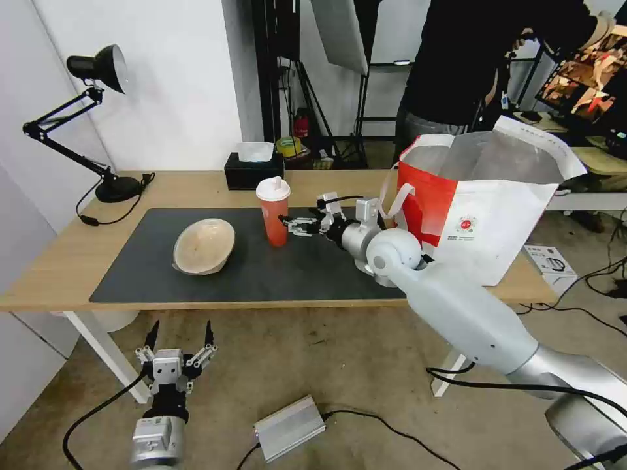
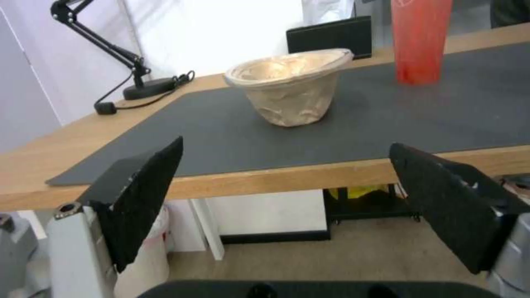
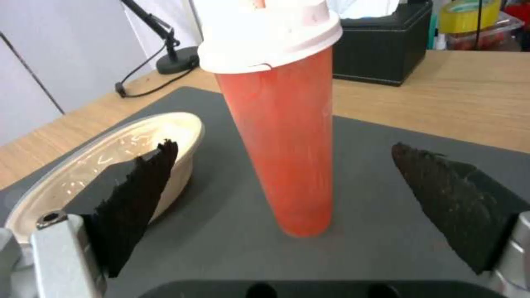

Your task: Pick up the trash from the table and place it into the takeout bag.

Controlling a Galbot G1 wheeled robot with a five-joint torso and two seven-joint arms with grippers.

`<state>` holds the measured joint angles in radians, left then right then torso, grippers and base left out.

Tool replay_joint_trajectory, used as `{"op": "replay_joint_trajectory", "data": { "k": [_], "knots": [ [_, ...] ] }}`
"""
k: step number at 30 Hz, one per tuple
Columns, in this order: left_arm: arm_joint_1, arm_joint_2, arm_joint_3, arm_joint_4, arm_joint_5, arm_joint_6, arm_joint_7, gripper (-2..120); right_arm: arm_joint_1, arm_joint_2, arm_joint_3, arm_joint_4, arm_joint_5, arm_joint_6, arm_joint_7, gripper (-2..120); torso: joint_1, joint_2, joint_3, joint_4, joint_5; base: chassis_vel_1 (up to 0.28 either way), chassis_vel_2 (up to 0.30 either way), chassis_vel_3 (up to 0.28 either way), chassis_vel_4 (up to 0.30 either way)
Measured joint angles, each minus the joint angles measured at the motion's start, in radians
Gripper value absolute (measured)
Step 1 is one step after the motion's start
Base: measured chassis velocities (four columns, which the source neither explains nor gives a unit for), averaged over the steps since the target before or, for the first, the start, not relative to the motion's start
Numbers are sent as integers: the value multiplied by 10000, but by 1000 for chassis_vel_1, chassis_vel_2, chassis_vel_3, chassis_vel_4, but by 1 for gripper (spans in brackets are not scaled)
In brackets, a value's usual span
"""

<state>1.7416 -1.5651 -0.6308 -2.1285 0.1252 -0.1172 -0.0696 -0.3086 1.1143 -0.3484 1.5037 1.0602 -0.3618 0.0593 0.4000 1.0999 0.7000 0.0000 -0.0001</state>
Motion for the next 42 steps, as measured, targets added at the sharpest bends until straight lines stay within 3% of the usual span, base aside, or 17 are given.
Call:
{"op": "replay_joint_trajectory", "data": {
  "k": [42],
  "knots": [
    [-223, -175, -28, 295, -30, -267, -7, 100, 980, 1159, -1138, -2209, -1026, 372, -356, 99, 0, 1, 0, 0, 1, 0, 0, 0, 0]
  ]
}}
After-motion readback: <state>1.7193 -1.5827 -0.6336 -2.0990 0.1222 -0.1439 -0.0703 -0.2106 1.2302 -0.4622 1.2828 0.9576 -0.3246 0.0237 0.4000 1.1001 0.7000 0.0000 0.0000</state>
